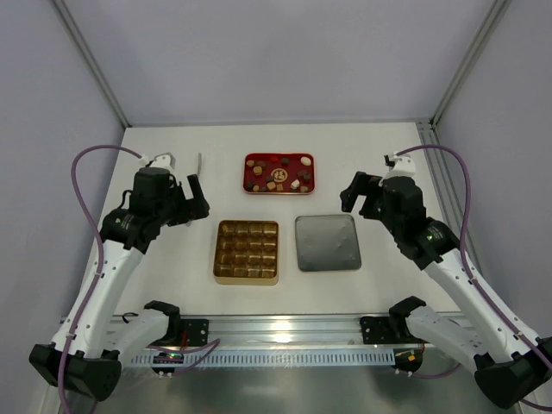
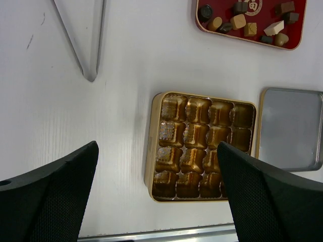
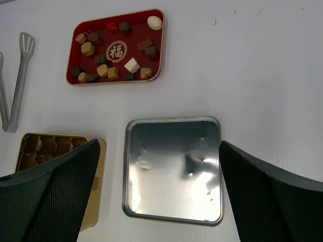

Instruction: Pack the chocolate

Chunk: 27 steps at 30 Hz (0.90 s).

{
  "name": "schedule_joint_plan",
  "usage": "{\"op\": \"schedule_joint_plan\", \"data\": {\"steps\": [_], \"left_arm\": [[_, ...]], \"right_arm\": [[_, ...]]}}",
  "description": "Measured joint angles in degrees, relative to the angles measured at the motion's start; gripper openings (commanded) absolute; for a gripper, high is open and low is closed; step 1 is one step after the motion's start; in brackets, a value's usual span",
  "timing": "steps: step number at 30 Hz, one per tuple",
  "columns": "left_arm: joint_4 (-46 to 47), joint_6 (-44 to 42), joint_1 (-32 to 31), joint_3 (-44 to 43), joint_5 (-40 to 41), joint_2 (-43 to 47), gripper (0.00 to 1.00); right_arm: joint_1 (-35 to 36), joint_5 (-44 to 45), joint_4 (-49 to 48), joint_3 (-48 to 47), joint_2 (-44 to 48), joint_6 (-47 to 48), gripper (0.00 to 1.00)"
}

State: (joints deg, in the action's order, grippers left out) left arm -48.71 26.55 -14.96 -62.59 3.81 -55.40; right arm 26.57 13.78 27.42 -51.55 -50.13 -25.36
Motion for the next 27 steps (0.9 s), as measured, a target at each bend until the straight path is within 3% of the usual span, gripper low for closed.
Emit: {"op": "schedule_joint_plan", "data": {"steps": [14,19,27], "left_arm": [[1.1,0.0,0.1,-0.1,5.2,-4.0,1.0],[3.5,-0.9,2.1,-4.3,6.3,-15.5,1.0],[8.5,-4.3,11.7,-11.0,2.3,-35.6,1.0]], "right_arm": [[0.0,-3.8,0.1,0.0,-3.5,1.3,1.0],[0.0,-7.3,0.0,0.0,-6.2,1.4,1.0],[0.0,-11.5,-2.1,0.0,-6.7,1.7,1.0]]}}
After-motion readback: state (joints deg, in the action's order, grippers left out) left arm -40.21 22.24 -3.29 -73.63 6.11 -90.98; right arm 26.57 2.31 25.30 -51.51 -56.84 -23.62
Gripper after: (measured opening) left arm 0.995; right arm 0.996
